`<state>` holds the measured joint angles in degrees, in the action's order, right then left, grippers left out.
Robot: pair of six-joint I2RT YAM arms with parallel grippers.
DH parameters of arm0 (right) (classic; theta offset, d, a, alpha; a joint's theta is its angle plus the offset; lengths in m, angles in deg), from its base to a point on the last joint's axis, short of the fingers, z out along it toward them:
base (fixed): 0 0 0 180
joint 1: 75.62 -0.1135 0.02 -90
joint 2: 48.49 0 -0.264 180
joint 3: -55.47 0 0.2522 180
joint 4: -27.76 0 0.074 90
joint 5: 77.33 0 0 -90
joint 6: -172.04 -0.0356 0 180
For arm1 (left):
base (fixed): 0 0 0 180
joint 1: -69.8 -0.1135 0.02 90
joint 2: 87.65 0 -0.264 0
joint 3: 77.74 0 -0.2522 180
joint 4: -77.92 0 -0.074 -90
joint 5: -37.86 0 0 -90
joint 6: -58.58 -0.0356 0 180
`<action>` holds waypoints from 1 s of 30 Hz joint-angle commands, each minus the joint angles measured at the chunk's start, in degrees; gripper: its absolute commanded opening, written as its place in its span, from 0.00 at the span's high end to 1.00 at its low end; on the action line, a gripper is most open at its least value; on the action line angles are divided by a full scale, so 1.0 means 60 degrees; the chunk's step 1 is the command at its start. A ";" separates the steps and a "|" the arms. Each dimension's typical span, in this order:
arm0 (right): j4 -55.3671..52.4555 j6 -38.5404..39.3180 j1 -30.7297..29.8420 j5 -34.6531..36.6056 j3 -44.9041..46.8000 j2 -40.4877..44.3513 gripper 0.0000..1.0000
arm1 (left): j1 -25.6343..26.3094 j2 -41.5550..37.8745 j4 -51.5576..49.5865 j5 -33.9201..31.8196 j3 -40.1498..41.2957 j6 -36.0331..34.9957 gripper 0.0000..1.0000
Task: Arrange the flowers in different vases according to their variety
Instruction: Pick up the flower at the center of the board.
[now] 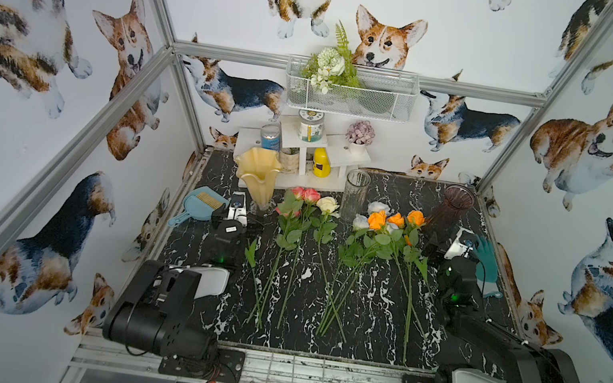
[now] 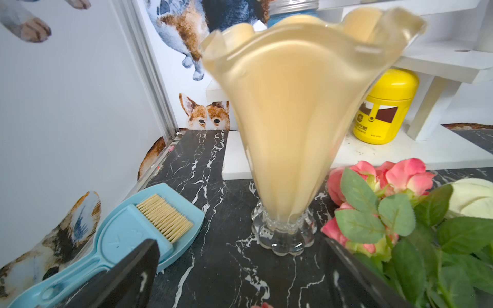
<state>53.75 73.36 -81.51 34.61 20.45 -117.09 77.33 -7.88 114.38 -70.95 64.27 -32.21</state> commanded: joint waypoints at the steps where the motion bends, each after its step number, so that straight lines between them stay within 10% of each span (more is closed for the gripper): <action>1: -0.3368 -0.0964 -0.0028 -0.0748 -0.0697 0.0258 0.00 | 0.0287 -0.0469 -0.3605 -0.0502 -0.1009 0.0187 0.00; 14: -0.8389 -0.2352 -0.0061 -0.5020 -0.1960 0.1022 0.09 | 0.1242 -0.2552 -0.8865 0.1552 -0.2263 0.1489 0.00; 30: -0.8650 -0.2507 -0.0084 -0.4320 -0.2056 -0.0584 0.34 | 0.1816 -0.2166 -0.9201 0.2322 -0.2466 0.1642 0.00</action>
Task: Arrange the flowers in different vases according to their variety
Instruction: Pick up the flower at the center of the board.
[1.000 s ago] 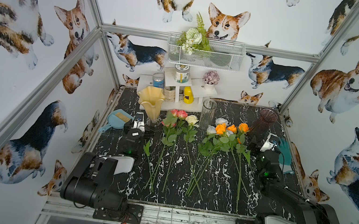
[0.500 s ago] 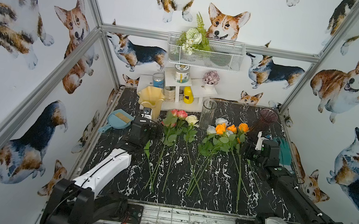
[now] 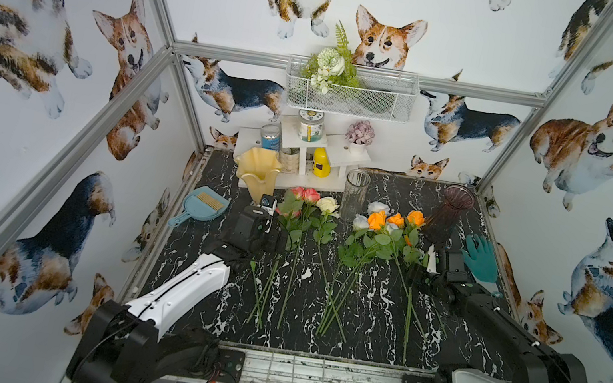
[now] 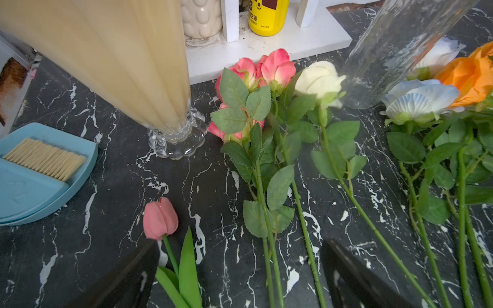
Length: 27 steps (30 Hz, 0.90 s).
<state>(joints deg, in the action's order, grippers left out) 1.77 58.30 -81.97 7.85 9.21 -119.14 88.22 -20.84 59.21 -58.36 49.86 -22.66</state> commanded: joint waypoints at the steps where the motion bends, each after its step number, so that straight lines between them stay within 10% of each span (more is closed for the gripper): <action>1: -0.0008 0.0013 -0.0006 0.0211 -0.0283 -0.0387 0.36 | 0.0003 0.0026 -0.0035 0.0223 -0.0089 0.0050 0.00; 27: -0.0273 -0.0075 0.0003 0.1018 -0.0502 -0.0802 0.74 | 0.0002 0.0090 -0.0025 0.0260 -0.0124 0.0094 0.00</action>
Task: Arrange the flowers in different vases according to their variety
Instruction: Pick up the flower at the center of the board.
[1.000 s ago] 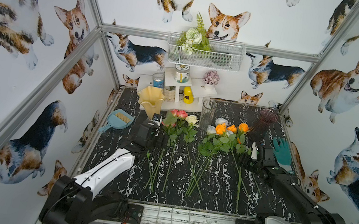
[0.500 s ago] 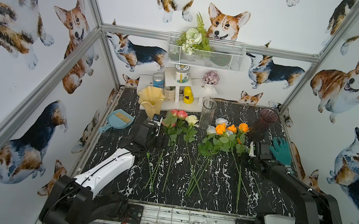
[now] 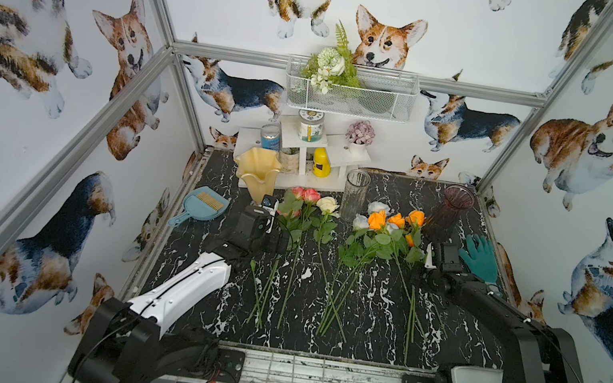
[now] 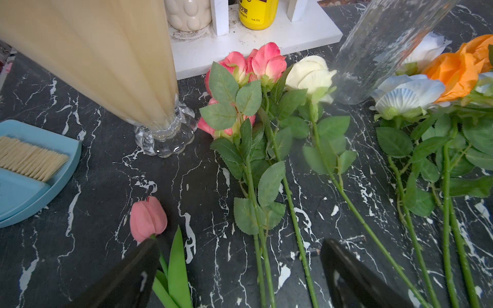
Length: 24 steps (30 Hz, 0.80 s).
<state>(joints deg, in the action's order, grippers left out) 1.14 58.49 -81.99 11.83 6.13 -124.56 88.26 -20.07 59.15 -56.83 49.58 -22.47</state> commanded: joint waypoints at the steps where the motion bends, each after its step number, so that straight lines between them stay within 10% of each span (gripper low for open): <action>1: -0.0193 -0.0089 0.0007 0.0381 0.0024 0.0145 0.74 | 0.0000 -0.0041 -0.0004 -0.0003 -0.0065 0.0059 0.00; 10: -0.0142 -0.0097 0.0003 0.0104 -0.0034 0.0153 0.89 | 0.0000 -0.0056 0.0027 0.0001 -0.0076 0.0090 0.00; 24: 0.0046 -0.0057 0.0007 0.0122 -0.0063 -0.0312 0.84 | 0.0000 -0.0069 -0.0004 -0.0039 -0.0087 0.0099 0.00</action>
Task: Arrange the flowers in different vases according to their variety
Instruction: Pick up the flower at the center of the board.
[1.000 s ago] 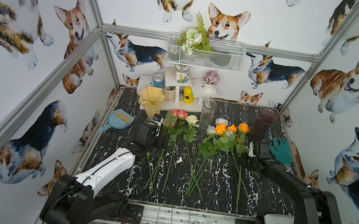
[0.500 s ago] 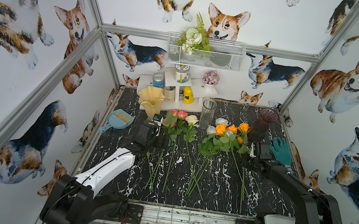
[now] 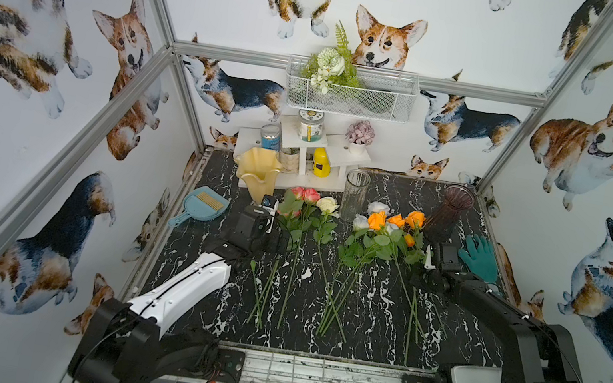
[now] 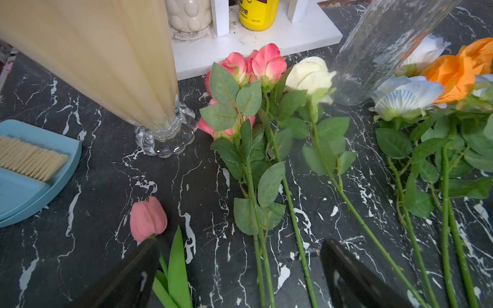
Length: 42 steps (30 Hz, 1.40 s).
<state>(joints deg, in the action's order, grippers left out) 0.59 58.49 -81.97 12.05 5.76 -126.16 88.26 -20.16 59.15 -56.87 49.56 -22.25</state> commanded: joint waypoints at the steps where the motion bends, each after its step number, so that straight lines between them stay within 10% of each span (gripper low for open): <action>1: 0.0150 -0.0052 0.0001 0.0102 -0.0015 -0.0059 0.84 | 0.0000 -0.0056 0.0001 -0.0044 -0.0076 0.0059 0.00; 42: -0.0032 0.1175 -0.0473 0.1209 -0.1746 0.3035 1.00 | -0.0005 -0.0142 -0.0033 -0.0091 -0.0084 0.0181 0.00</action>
<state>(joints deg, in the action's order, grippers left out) -2.49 63.17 -84.31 17.43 -2.74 -108.60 88.26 -20.69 59.15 -57.11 49.30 -21.59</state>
